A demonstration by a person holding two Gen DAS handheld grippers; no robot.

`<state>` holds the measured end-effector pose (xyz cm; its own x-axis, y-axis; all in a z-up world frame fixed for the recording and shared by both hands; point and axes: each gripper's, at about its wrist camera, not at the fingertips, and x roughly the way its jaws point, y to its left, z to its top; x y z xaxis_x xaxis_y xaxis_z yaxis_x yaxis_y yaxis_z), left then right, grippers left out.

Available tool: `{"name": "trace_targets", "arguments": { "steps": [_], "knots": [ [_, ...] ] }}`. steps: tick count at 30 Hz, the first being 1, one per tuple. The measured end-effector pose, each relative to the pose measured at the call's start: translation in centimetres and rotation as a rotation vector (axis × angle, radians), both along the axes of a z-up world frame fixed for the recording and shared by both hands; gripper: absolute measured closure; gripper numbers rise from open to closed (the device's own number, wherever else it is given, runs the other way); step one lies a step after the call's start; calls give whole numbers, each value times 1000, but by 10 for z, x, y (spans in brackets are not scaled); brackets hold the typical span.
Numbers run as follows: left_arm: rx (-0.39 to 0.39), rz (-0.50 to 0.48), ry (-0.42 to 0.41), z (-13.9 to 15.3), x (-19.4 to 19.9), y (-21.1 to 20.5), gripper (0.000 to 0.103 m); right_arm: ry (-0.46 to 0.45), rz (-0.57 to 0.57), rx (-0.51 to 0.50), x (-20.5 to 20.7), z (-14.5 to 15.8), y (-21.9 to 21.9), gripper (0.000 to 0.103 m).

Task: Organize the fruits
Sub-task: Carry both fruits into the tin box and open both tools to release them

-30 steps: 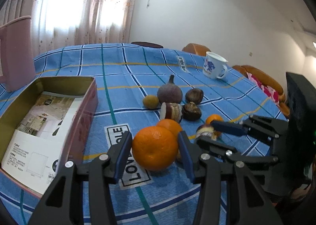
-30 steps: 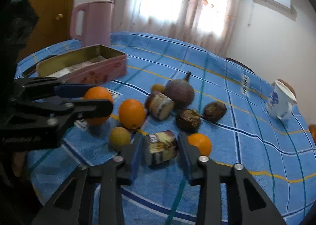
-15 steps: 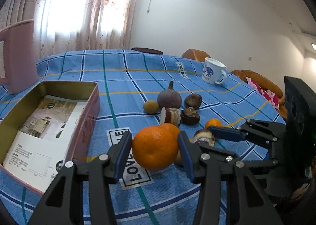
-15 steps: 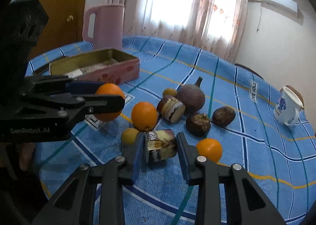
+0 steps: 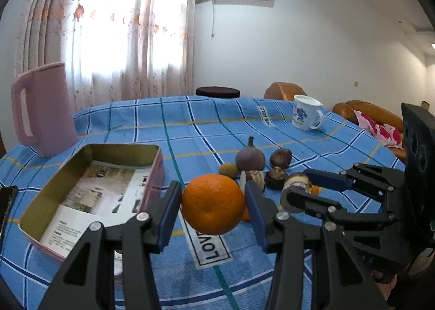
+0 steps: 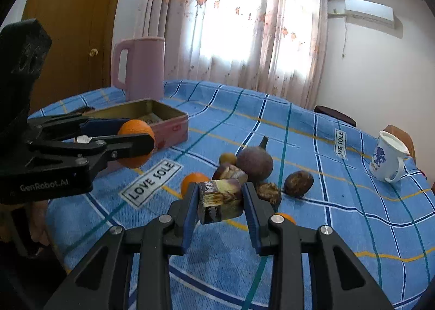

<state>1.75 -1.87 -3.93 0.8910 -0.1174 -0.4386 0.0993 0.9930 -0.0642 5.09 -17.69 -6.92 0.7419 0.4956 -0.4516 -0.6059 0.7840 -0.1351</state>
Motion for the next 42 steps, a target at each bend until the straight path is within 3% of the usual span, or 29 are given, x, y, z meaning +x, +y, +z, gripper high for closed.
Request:
{"name": "trace_targets", "arguments": {
  "steps": [16, 30, 42],
  "knots": [
    [29, 97, -26, 13, 1, 35, 53, -52, 47, 30, 6, 32, 29, 68],
    [-10, 185, 31, 14, 23, 94, 53, -28, 159, 46, 30, 57, 96, 68],
    [-15, 259, 99, 3, 44, 141, 53, 60, 216, -30, 49, 27, 167, 68]
  ]
}}
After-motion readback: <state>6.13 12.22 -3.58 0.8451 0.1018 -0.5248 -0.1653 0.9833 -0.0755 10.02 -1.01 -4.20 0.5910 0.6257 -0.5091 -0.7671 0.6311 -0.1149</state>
